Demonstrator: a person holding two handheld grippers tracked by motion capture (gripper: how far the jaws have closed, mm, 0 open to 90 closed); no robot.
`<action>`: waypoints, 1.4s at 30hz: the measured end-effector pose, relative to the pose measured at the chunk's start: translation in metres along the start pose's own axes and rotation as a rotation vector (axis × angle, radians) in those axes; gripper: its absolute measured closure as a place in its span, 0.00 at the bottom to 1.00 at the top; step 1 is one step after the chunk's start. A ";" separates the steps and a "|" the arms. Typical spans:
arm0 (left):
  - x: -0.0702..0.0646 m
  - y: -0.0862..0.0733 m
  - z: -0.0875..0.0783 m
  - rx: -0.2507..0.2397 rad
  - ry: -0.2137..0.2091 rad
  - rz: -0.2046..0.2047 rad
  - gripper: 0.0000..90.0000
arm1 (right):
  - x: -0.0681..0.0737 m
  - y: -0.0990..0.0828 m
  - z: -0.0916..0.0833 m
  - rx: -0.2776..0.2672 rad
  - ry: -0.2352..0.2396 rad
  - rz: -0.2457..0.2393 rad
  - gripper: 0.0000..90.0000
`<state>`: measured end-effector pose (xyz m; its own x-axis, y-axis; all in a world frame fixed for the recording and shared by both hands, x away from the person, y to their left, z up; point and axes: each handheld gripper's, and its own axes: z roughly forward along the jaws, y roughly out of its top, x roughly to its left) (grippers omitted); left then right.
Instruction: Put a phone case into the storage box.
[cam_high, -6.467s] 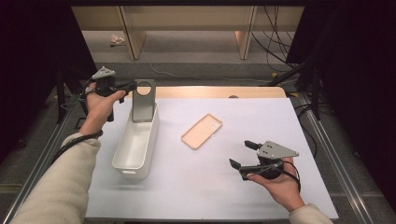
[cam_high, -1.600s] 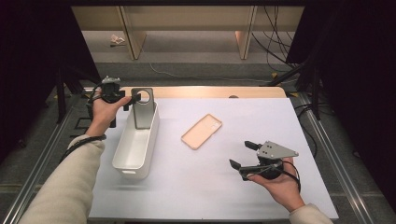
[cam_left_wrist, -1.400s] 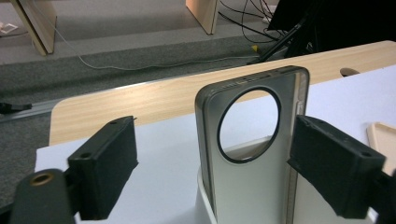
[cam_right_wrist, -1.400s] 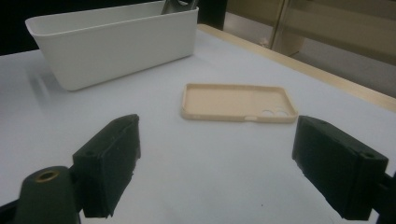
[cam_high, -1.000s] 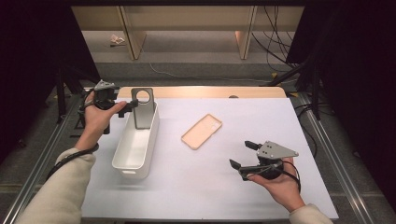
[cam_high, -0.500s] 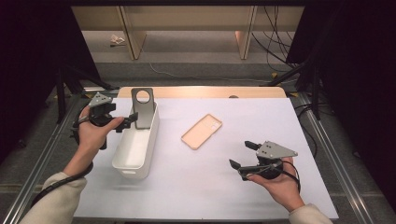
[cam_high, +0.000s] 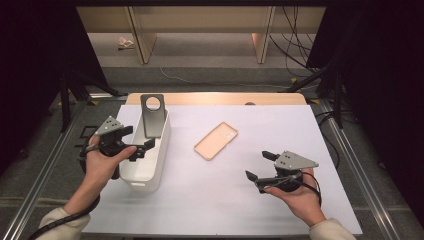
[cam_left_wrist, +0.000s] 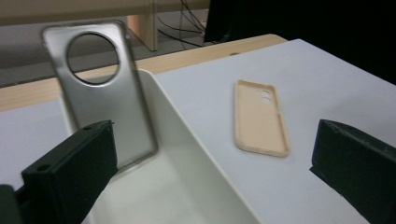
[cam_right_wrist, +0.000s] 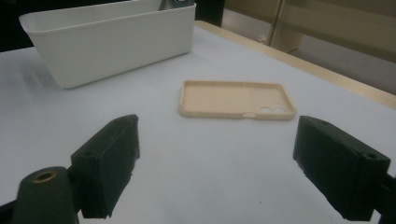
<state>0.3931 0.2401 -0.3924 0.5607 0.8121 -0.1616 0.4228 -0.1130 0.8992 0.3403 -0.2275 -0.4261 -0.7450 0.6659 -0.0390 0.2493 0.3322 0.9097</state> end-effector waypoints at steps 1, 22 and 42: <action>-0.003 -0.002 -0.001 0.003 -0.009 0.006 0.00 | 0.000 0.000 0.000 -0.001 -0.001 0.001 0.17; -0.042 -0.037 -0.020 0.001 -0.048 0.107 0.00 | -0.006 -0.001 0.003 0.010 -0.009 0.006 0.17; -0.042 -0.051 -0.025 -0.020 -0.056 0.179 0.00 | -0.006 0.003 0.013 0.002 -0.001 0.008 0.17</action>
<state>0.3304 0.2259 -0.4211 0.6650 0.7465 -0.0204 0.2991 -0.2412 0.9232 0.3536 -0.2217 -0.4283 -0.7422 0.6694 -0.0322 0.2567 0.3283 0.9090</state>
